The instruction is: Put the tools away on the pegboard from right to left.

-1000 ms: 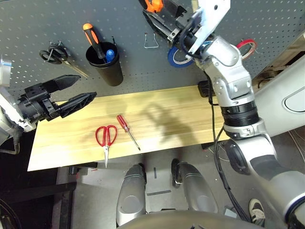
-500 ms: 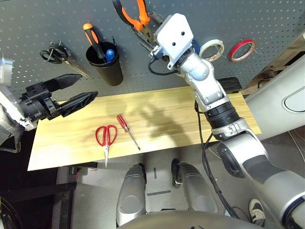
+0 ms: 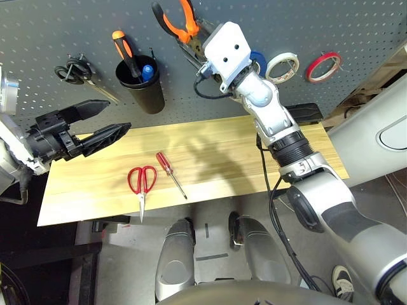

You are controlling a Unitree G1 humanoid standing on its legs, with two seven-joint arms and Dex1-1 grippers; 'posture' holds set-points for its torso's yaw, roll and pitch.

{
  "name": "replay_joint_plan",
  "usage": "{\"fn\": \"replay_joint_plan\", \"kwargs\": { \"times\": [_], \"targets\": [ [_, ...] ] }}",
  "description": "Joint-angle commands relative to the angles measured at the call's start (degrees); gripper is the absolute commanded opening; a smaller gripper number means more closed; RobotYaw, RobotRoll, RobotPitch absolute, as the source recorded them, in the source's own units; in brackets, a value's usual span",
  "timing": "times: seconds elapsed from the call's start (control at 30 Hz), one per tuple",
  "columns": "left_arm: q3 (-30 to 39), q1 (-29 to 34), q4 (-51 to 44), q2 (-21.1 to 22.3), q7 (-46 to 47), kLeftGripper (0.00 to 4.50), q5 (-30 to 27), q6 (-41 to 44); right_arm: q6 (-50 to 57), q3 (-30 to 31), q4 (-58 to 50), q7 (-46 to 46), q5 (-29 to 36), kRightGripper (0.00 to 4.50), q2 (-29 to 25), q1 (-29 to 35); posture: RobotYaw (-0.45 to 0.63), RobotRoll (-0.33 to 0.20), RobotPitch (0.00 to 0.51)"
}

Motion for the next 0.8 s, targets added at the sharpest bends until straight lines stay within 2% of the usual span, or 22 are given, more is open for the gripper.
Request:
{"fn": "replay_joint_plan", "kwargs": {
  "times": [0.03,0.43,0.6,0.7,0.8],
  "targets": [
    [-0.2,0.7,-1.5,-0.2,0.4,4.5,-0.9,1.3,-1.8,-1.7,2.4,-0.5,1.0,2.03,0.2,-1.0,0.14,0.0,0.173],
    [-1.4,-0.5,-2.3,-0.8,1.6,4.5,-1.6,2.0,-0.9,-4.4,9.5,-1.7,2.4,2.03,0.3,-2.0,0.14,0.0,0.176],
    [-2.6,-1.1,-2.7,-1.7,2.2,4.5,-2.0,2.4,0.9,-5.6,6.4,0.1,4.1,3.31,-0.4,-1.3,0.13,0.0,0.176],
    [-3.4,-1.7,-2.9,-2.4,3.1,4.5,-2.6,3.0,3.3,-6.1,2.1,2.2,5.9,4.45,-1.4,-0.4,0.13,0.0,0.177],
    [-5.0,-3.2,-3.4,-3.6,6.1,4.5,-3.7,5.1,11.2,-8.0,-7.6,7.2,12.1,4.49,-3.4,1.9,0.12,0.0,0.176]
  ]
}}
